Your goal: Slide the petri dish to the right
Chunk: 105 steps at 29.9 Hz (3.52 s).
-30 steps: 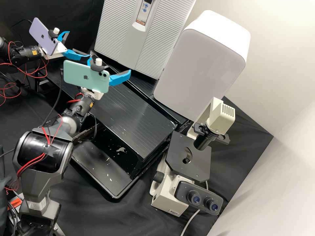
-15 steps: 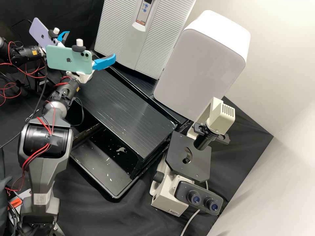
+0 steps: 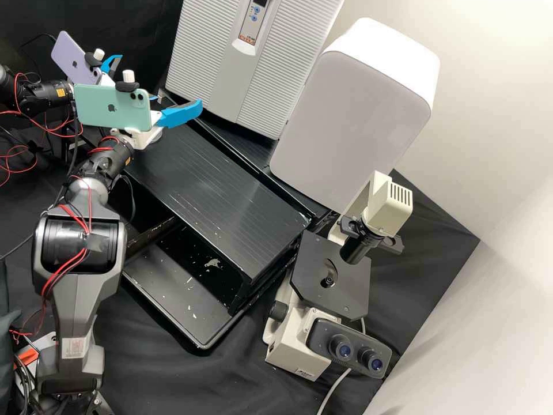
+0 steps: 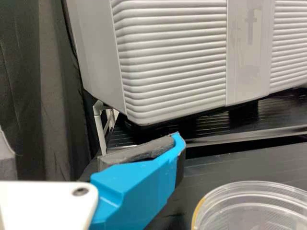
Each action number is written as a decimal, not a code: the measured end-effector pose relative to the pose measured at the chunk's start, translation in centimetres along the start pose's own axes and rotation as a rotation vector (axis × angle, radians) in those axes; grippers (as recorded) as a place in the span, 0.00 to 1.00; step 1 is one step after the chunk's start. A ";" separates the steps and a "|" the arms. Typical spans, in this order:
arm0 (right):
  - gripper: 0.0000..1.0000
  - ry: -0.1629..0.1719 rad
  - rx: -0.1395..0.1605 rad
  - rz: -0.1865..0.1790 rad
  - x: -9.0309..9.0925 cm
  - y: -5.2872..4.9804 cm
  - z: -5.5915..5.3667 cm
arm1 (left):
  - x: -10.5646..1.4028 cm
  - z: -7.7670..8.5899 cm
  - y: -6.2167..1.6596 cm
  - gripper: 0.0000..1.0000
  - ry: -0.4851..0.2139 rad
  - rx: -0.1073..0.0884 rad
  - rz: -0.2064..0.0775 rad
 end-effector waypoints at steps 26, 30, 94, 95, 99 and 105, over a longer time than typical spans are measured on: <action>1.00 -0.009 0.165 -0.170 4.4 -5.0 -1.4 | 0.0 0.0 0.00 1.00 0.000 0.000 0.000; 1.00 0.024 0.205 -0.199 4.4 -5.5 -1.6 | 0.0 0.0 0.00 1.00 0.000 0.000 0.000; 0.00 -0.161 0.322 -0.372 3.7 -8.8 1.7 | 0.0 0.0 0.00 1.00 0.000 0.000 0.000; 0.00 -0.161 0.322 -0.372 3.7 -8.8 1.7 | 0.0 0.0 0.00 1.00 0.000 0.000 0.000; 0.00 -0.160 0.318 -0.373 3.8 -8.8 1.7 | 0.0 0.0 0.00 1.00 0.000 0.000 0.000; 0.00 -0.160 0.319 -0.379 3.7 -8.9 1.7 | 0.0 0.0 0.00 1.00 0.000 0.000 0.000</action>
